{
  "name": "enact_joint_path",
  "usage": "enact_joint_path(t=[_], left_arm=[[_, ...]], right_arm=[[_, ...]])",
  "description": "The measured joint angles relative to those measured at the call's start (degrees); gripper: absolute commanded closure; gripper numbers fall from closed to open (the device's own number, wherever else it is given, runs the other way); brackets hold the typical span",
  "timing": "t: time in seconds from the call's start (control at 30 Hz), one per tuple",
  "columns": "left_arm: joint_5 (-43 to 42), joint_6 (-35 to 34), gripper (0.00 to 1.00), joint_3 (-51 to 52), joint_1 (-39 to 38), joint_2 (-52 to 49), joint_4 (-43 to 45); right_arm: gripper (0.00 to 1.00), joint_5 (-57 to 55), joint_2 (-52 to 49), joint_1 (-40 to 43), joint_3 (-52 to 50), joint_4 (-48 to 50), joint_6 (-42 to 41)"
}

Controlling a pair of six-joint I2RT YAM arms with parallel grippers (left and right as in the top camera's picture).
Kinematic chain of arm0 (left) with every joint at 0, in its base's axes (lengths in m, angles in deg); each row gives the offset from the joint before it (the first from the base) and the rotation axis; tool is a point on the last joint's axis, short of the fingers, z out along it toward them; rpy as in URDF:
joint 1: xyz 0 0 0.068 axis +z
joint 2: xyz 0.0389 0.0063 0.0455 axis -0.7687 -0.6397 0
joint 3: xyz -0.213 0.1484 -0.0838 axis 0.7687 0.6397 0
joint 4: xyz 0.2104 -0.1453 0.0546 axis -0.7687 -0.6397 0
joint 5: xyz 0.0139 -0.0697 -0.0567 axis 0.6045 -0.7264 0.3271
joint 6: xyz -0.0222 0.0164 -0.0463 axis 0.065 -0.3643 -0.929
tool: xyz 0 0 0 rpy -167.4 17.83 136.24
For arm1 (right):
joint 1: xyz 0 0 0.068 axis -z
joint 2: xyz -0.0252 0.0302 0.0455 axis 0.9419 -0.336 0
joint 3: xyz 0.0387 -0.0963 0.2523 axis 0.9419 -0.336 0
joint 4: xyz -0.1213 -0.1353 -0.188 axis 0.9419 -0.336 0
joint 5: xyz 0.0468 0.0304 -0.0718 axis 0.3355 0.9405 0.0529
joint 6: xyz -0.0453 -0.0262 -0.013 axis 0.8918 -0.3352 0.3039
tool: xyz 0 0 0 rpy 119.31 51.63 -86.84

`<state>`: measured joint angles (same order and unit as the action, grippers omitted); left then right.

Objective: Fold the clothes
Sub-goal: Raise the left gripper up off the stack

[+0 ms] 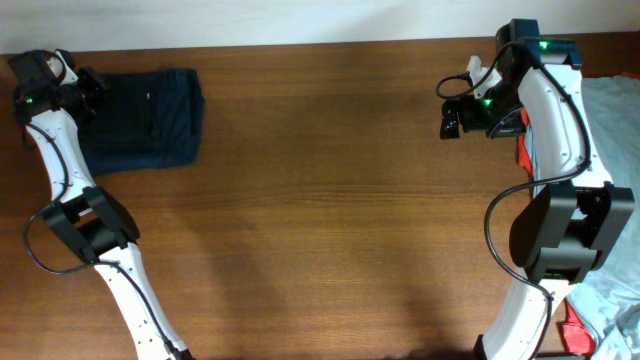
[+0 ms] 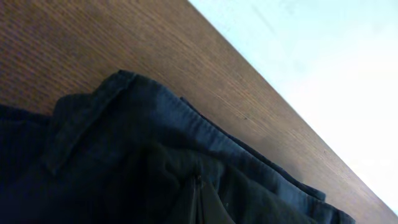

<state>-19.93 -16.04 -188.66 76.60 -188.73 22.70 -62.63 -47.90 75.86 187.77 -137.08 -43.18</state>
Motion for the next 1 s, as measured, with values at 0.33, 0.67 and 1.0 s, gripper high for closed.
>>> enact_joint_path(t=[0.33, 0.67, 1.0], left_arm=[[-5.4, -2.9, 0.99, -3.6, -2.6, 8.6, -5.4], [-5.1, -3.7, 0.01, -7.0, -14.3, 23.1, -6.3], [-4.4, -3.9, 0.01, -6.4, -20.5, 22.5, -15.2]], right_arm=[[0.01, 0.0, 0.0, 0.0, 0.0, 0.0, 0.0], [0.01, 0.0, 0.0, 0.0, 0.0, 0.0, 0.0], [0.01, 0.0, 0.0, 0.0, 0.0, 0.0, 0.0]])
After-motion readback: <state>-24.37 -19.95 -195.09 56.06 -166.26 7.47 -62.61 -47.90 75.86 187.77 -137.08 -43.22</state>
